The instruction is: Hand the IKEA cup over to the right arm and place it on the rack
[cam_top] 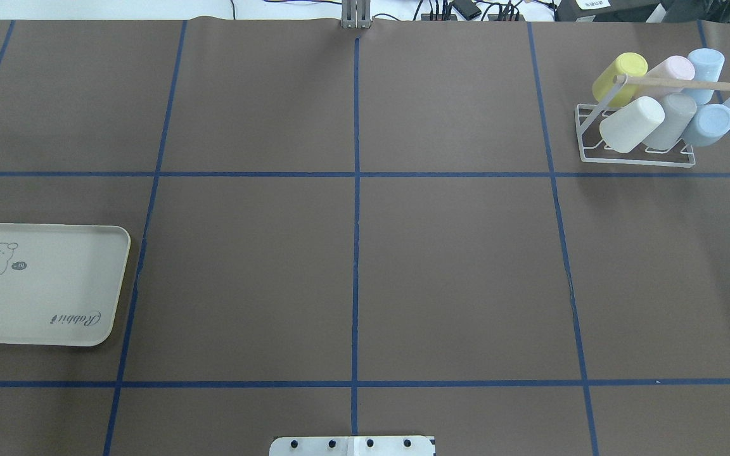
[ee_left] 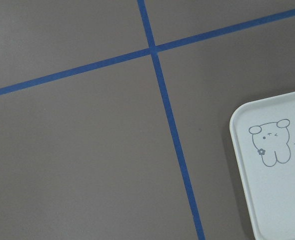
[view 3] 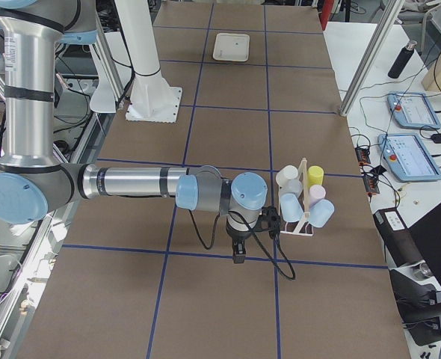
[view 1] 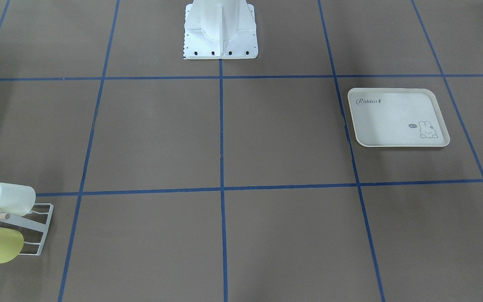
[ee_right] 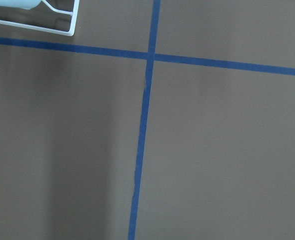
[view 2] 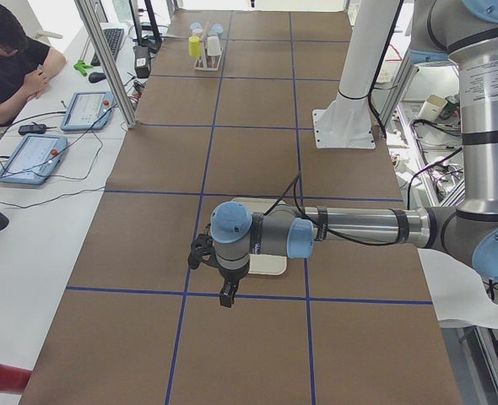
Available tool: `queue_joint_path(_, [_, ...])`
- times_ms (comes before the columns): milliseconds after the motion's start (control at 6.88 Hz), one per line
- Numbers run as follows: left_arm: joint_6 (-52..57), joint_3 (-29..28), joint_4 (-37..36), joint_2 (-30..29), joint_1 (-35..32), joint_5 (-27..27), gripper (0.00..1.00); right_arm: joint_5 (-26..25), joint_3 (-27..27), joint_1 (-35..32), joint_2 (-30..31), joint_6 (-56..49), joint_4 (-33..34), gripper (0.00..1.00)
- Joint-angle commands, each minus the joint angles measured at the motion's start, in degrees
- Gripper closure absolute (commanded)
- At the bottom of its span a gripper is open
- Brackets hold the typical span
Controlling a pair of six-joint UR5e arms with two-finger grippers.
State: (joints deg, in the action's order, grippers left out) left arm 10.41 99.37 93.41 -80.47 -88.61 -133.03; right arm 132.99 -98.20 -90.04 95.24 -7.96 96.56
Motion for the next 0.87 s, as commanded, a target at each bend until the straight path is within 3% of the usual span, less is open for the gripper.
queue_joint_path(0, [0.1, 0.1, 0.1, 0.2, 0.0, 0.2, 0.0, -0.1, -0.8, -0.1, 0.3, 0.7, -0.2, 0.0])
queue_joint_path(726, [0.1, 0.6, 0.1, 0.3, 0.0, 0.2, 0.0, 0.4, -1.3, 0.0, 0.3, 0.9, -0.3, 0.0])
